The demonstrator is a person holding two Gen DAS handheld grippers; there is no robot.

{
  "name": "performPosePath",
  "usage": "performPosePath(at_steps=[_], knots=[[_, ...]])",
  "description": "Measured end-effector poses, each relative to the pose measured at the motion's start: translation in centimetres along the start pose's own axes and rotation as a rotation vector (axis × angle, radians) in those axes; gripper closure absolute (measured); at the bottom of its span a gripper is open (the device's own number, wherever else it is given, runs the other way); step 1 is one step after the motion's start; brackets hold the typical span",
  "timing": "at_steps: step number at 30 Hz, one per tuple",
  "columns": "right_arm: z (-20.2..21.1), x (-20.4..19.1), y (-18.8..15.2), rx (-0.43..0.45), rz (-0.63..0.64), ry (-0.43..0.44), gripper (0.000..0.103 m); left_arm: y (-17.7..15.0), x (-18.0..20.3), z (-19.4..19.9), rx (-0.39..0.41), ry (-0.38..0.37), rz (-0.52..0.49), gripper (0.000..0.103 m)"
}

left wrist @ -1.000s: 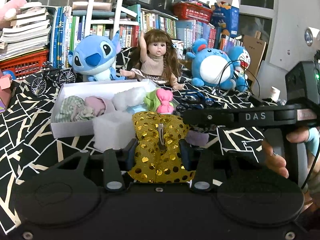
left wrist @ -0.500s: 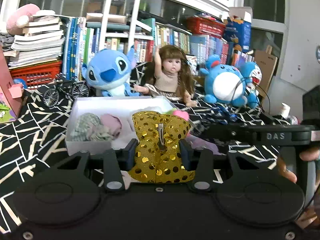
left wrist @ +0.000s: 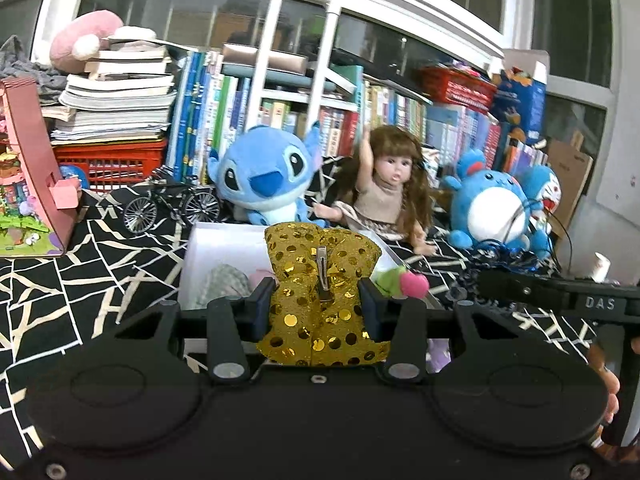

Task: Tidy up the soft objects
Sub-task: 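Carry the gold bow over the box with the left tool while the right tool carries the blue pouch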

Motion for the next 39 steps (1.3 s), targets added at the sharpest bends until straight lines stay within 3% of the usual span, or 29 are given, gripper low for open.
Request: performPosePath(at_steps=[4,6,25,34,39], knots=[[-1.0,0.5,0.3,-0.015,0.000,-0.019,0.047,1.2,-0.8,-0.8,0.010,0.021,0.016,0.061],[-1.5,0.8,0.2,-0.028,-0.025,-0.019,0.057,1.6,-1.1,-1.2,0.013,0.028,0.025,0.061],[-2.6,1.6,4.0,0.033,-0.040,-0.020,0.059,3.9,-1.6,-4.2,0.023,0.050,0.068,0.061],[-5.8,3.7,5.9,0.021,-0.076,-0.070,0.059,6.9,-3.0,-9.1,0.001,0.094,0.178,0.061],[-8.6,4.9,5.9,-0.021,-0.093,-0.099,0.059,7.4,-4.3,-12.5,0.004,0.168,0.196,0.061]])
Point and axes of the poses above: each gripper's, at about its wrist camera, not at the fingertips, and z roughly against the way its jaws point, x to its right, y to its top, the point moved 6 cm from there along -z, roughly the way its jaws point, and after that the axes turned 15 degrees about z, right-handed, at the moved point
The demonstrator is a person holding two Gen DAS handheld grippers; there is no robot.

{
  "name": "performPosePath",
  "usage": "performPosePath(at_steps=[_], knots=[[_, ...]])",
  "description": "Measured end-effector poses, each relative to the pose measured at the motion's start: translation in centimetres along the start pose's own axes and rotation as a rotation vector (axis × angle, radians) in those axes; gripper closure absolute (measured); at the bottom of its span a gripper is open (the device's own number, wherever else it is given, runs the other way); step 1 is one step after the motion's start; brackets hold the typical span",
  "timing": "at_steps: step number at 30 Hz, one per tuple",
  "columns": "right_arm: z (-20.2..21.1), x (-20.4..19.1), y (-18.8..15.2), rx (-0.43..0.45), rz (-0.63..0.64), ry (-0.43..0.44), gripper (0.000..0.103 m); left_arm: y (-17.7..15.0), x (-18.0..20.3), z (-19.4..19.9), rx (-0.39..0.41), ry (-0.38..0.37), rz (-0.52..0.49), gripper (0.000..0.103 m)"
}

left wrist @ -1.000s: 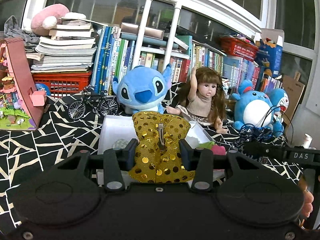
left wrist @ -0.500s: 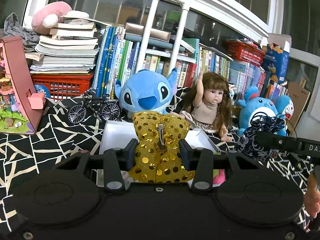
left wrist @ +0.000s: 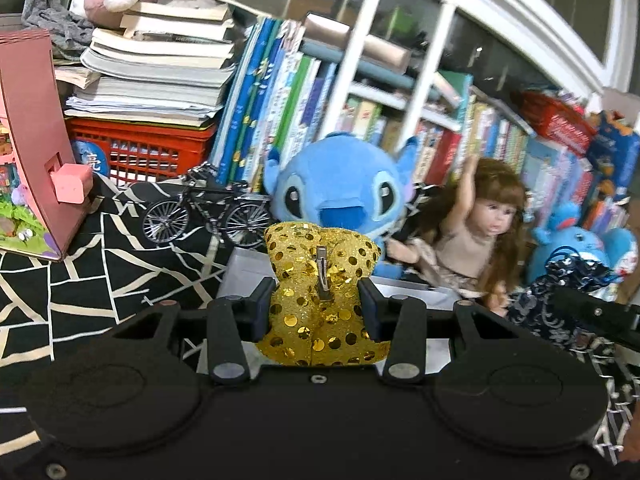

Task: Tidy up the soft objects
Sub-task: 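Carry the gold bow over the box with the left tool while the right tool carries the blue pouch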

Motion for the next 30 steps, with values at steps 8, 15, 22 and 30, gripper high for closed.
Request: performPosePath(at_steps=[8,15,22,30], knots=[[-5.3,0.7,-1.2,-0.097,-0.011,-0.047,0.059,-0.8,-0.8,-5.1,-0.017,0.099,0.015,0.061],[-8.5,0.6,-1.8,-0.144,0.027,-0.092,0.059,-1.8,-0.7,-7.2,-0.028,0.142,-0.022,0.061],[-10.2,0.5,-2.8,-0.185,0.013,-0.090,0.059,-2.4,-0.9,-8.2,-0.050,0.155,-0.029,0.061],[-10.9,1.4,-4.3,-0.225,-0.008,-0.104,0.059,-2.8,-1.1,-8.8,-0.069,0.161,-0.035,0.060]])
Point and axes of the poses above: each gripper's, at about its wrist camera, not at the fingertips, and z roughly against the way its jaws point, x to its right, y to its top, the point moved 6 cm from there along -z, roughly the way its jaws point, and after that the axes turned 15 degrees about z, right-handed, at the moved point
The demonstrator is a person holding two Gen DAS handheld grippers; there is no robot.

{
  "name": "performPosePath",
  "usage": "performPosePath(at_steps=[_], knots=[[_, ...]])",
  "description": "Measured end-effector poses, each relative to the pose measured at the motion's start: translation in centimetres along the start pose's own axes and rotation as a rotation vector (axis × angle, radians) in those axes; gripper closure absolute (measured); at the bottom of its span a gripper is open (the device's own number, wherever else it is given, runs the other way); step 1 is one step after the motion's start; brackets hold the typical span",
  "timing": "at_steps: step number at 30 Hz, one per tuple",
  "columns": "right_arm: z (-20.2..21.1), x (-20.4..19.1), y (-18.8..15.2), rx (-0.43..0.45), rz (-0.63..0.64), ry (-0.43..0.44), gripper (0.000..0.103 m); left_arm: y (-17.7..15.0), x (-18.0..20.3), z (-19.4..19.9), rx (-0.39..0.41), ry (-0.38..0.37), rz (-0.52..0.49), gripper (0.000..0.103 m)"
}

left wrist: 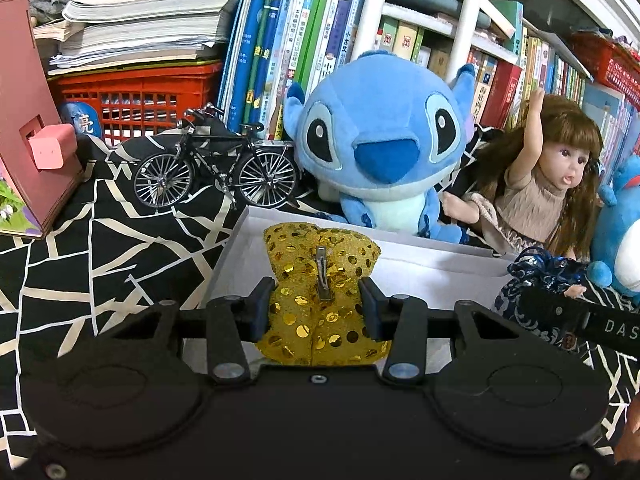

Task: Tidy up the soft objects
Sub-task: 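Carry the gold bow over the box with the left tool while the right tool carries the blue pouch, then open the left tool to drop the gold bow while the right tool releases the blue pouch into the box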

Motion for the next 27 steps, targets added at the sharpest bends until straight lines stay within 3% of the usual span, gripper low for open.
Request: performPosePath(at_steps=[11,17,21,27], knots=[[-0.3,0.3,-0.9,-0.026,-0.024,0.014,0.059,-0.3,-0.3,-0.6,-0.017,0.011,-0.010,0.056],[0.1,0.1,-0.9,-0.024,-0.034,0.033,0.055,-0.3,-0.1,-0.3,-0.008,0.006,-0.018,0.044],[1.0,0.1,-0.8,0.000,-0.046,0.063,0.035,-0.4,0.3,0.5,0.009,0.001,-0.049,0.034],[3.2,-0.1,-0.4,0.053,-0.031,0.091,0.024,-0.5,0.7,2.4,0.023,-0.008,-0.052,0.023]])
Point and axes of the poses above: each gripper's, at about its wrist camera, not at the fingertips, and z roughly against the way its jaws point, x to its right, y to its top, the point moved 6 cm from there along -z, roughly the way its jaws point, and after that the axes turned 15 degrees about z, right-handed, at the moved point
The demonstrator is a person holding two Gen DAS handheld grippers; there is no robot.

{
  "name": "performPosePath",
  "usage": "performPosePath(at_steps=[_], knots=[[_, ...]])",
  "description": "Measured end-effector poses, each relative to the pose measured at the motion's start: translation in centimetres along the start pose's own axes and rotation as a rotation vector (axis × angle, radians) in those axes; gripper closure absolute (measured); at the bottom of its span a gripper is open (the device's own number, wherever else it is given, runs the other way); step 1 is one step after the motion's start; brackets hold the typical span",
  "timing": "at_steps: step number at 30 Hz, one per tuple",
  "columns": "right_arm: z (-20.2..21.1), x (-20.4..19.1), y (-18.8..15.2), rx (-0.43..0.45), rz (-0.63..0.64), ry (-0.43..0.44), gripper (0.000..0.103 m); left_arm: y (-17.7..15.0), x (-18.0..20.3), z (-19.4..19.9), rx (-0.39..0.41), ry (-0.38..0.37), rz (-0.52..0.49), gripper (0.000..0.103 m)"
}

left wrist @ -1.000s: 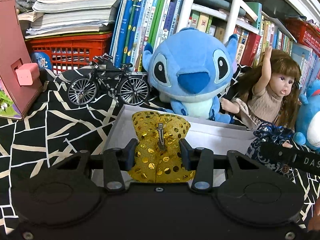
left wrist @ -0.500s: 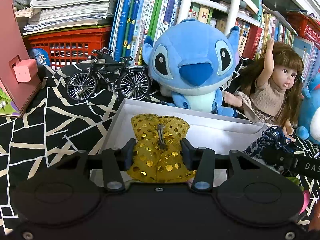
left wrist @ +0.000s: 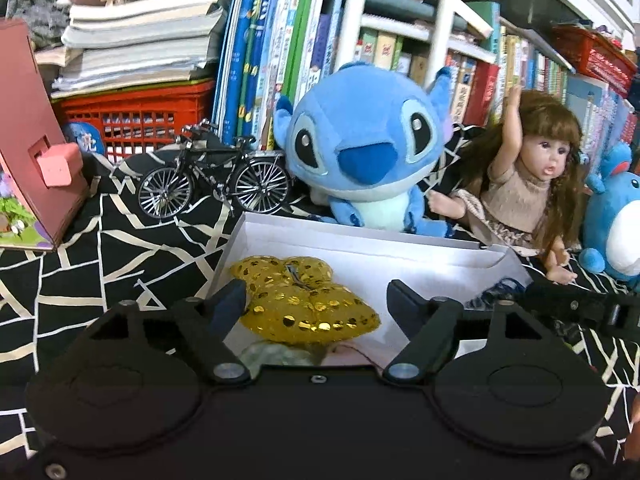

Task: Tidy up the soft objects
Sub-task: 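Open the left tool to drop the gold bow while the right tool releases the blue pouch into the box, then grasp the white fluffy cube with the left tool while the right tool grasps the purple plush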

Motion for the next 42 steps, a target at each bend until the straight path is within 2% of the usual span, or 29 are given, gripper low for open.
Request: performPosePath(at_steps=[6,12,21,32,42], knots=[[2.8,-0.8,0.5,0.060,0.034,0.028,0.015,-0.1,1.0,3.1,0.043,-0.038,-0.046,0.017],[5.9,-1.2,0.2,0.106,0.079,0.039,0.010,-0.6,1.4,6.4,0.066,-0.112,-0.061,0.015],[10.2,-2.0,-1.7,0.166,0.165,0.038,0.001,-3.6,1.4,10.7,0.066,-0.189,-0.107,0.012],[12.1,-3.6,-6.1,0.151,0.285,-0.004,0.000,-8.8,0.7,13.9,0.059,-0.233,-0.133,0.011],[11.8,-3.2,-10.6,0.075,0.332,-0.036,0.000,-12.0,-0.3,13.2,0.015,-0.223,-0.148,0.010]])
Point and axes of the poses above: each gripper's, at about its wrist camera, not at the fingertips, and z roughly against the way its jaws point, x to its right, y to its top, the point moved 6 cm from there along -z, roughly the way its jaws point, and after that the axes turned 15 degrees about z, right-handed, at the moved point
